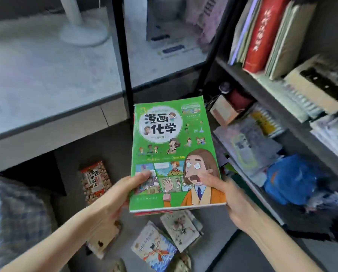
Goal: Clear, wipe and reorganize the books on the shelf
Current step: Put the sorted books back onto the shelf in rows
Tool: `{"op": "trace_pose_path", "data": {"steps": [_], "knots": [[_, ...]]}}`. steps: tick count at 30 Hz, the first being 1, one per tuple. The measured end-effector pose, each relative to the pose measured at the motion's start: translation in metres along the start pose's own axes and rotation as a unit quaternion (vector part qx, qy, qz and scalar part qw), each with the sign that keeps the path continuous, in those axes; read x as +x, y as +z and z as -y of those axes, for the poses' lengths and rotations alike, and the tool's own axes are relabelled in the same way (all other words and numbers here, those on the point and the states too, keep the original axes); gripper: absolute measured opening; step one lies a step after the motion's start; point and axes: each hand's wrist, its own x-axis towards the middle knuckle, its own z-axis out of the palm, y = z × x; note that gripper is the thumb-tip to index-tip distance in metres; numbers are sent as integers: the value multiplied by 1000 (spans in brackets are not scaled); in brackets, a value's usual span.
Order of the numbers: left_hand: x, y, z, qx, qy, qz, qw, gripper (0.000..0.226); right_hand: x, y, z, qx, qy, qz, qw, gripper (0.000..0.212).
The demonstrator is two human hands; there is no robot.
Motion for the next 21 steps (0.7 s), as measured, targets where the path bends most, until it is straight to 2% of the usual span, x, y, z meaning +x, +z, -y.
{"op": "trace_pose_path", "data": {"steps": [1, 2, 6, 8, 12, 16, 21], "knots": [[-13, 11, -19, 17, 32, 22, 999, 83, -21, -6, 14, 8, -29, -9, 999, 106], [-28, 23, -41, 35, 67, 40, 996, 94, -40, -11, 29, 20, -65, -21, 997, 112], [-72, 60, -105, 83, 183, 102, 974, 105, -113, -16, 83, 35, -209, -60, 976, 51], [-88, 76, -133, 109, 233, 124, 958, 108, -140, -19, 103, 41, -260, -82, 961, 44], [-121, 119, -189, 160, 308, 180, 920, 109, -196, -34, 138, 55, -354, -134, 924, 44], [-141, 171, -239, 213, 368, 225, 877, 105, -236, -60, 172, 53, -442, -175, 878, 68], [-148, 241, -281, 237, 414, 253, 842, 99, -264, -116, 204, 89, -487, -188, 848, 64]]}}
